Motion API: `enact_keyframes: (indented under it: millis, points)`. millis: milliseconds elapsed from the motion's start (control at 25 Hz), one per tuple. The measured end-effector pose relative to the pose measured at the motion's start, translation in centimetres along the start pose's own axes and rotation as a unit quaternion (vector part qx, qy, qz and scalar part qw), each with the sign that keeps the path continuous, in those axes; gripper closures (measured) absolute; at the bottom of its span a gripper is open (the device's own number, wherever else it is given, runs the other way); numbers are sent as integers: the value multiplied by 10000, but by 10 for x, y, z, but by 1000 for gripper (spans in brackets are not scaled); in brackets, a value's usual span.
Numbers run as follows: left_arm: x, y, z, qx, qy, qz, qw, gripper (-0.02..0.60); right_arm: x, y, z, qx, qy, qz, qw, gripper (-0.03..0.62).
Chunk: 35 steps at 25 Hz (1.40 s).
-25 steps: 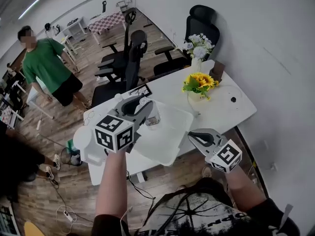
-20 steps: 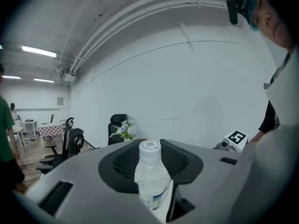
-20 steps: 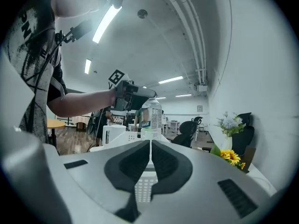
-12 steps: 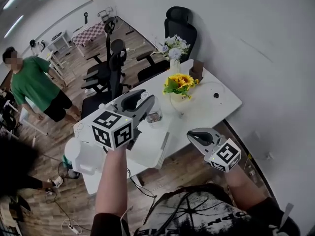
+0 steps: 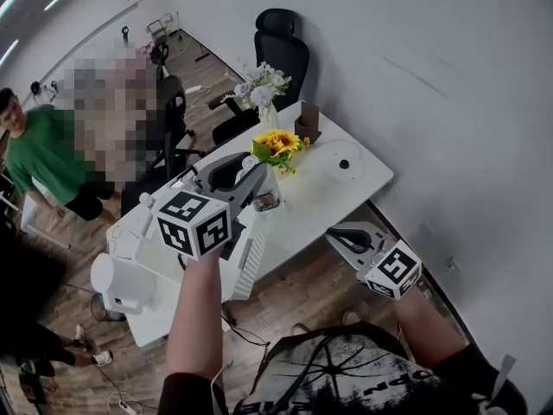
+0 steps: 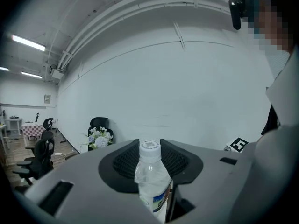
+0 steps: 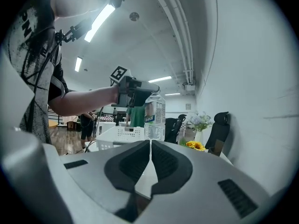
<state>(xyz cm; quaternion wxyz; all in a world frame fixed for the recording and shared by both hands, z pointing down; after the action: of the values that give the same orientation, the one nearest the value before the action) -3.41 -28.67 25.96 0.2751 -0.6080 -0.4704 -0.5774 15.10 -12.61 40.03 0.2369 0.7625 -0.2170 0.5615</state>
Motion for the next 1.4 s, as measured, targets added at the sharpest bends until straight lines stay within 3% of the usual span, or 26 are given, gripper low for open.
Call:
enact_keyframes:
  millis: [640,1040,1400]
  points:
    - [76,118,23,-214,-295,-44,9993,436,52,-65,51,14,368,-377,9986,570]
    - [137,176,3,-478,-401,-98,9980,436,92,-65,80,-228,604,-558,9964,569]
    - [172,203,-13,-638,-541,-252,9962,436,114,-59,93,-452,756,-686,9938,569]
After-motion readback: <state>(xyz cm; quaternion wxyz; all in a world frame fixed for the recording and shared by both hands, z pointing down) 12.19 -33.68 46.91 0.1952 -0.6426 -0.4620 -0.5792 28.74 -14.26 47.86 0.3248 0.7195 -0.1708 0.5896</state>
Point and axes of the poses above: the fingertips, and each gripper's own axes: y forward along the fingers, z to its right, x out of its underside, the point moved 8 cm from there along -y, backward along the fingers, and after that the axes turned 12 degrees about -y, right-handed, at the moved point
